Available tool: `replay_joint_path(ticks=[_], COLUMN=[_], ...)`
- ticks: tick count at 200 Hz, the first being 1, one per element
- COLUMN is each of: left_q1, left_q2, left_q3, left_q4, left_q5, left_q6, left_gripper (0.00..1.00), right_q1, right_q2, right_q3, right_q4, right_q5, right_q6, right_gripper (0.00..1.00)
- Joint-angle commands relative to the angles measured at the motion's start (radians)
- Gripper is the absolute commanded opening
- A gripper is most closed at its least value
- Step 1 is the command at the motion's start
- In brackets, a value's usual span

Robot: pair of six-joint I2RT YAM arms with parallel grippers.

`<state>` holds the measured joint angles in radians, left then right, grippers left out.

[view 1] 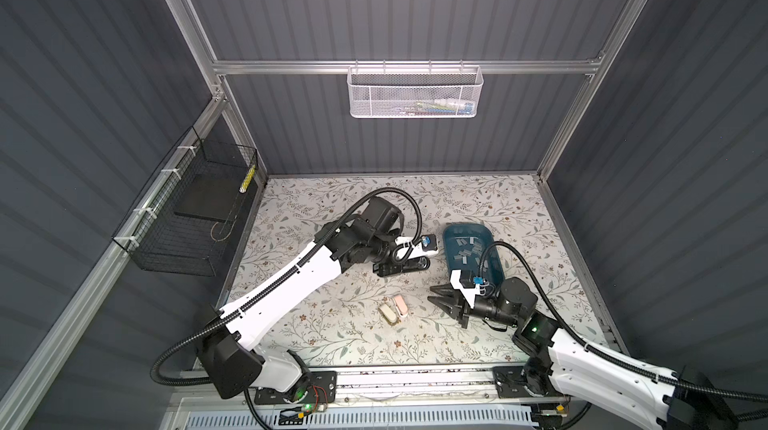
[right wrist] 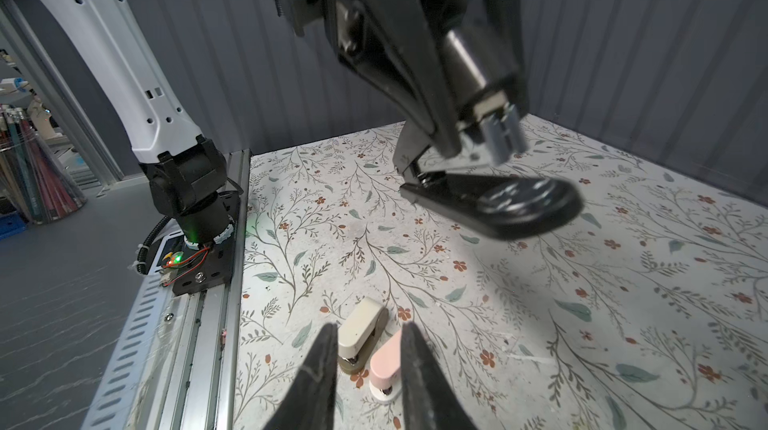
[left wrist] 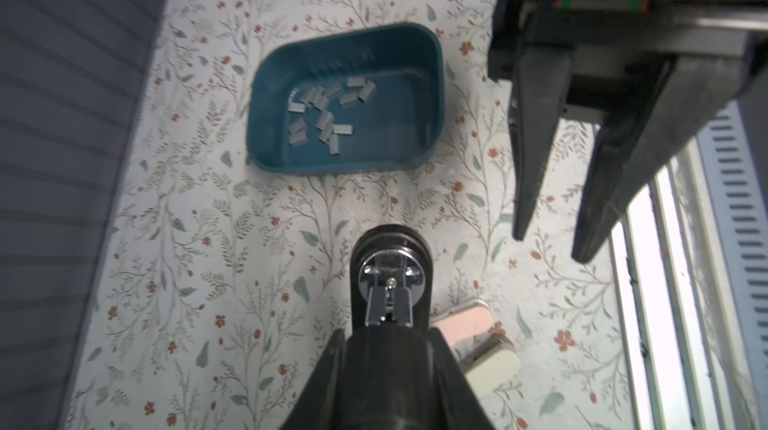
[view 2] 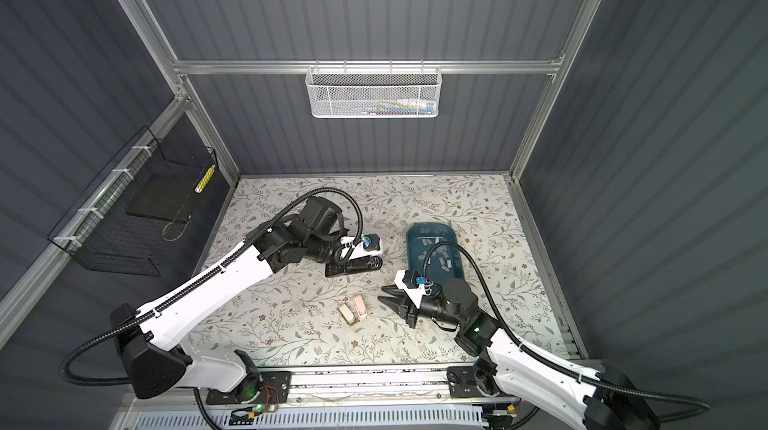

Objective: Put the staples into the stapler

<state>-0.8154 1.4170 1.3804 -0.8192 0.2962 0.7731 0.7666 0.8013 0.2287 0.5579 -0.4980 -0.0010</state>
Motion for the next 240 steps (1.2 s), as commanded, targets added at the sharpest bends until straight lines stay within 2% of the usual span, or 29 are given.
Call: replay_joint_path(ticks=[1, 20, 47, 74, 114, 153, 240], left_q1=[-0.003, -0.003, -0.004, -0.008, -0.032, -0.032, -0.031], left_q2=[-0.005, 0.011, -0.001, -0.011, 0.003, -0.044, -0.079], left_q3=[-0.030, -0.040, -0.062, -0.102, -0.098, -0.125, -0.147], left_q4=[-0.044, -0.042, -0.042, -0.020, -0.043, -0.014, 0.009], left_q5=[0.085, 0.074, 0.167, 0.196, 0.214, 0.225, 0.263], left_q6=[0.078, 0.087, 0.124, 0.141, 0.163, 0.162, 0.160], left_gripper=[0.00, 0.00, 0.00, 0.00, 0.00, 0.00, 0.00], right_q1=[0.005, 0.006, 0.006, 0.007, 0.008, 0.014, 0.034], right_q2=[-0.018, -0.058, -0.094, -0.090, -0.010, 0.117, 0.174], right_q3=[-0.014, -0.037, -0.049, -0.048, -0.038, 0.019, 0.020], right_q4=[0.091, 0.087, 0.043, 0.051, 0.158, 0.159, 0.245], right_q5=[-0.020, 0.013, 0.052, 0.047, -0.021, -0.024, -0.060], right_q6=[-0.024, -0.025, -0.039, -0.030, 0.004, 0.000, 0.004], right_gripper=[0.32, 0.35, 0.37, 0.39, 0.39, 0.40, 0.43])
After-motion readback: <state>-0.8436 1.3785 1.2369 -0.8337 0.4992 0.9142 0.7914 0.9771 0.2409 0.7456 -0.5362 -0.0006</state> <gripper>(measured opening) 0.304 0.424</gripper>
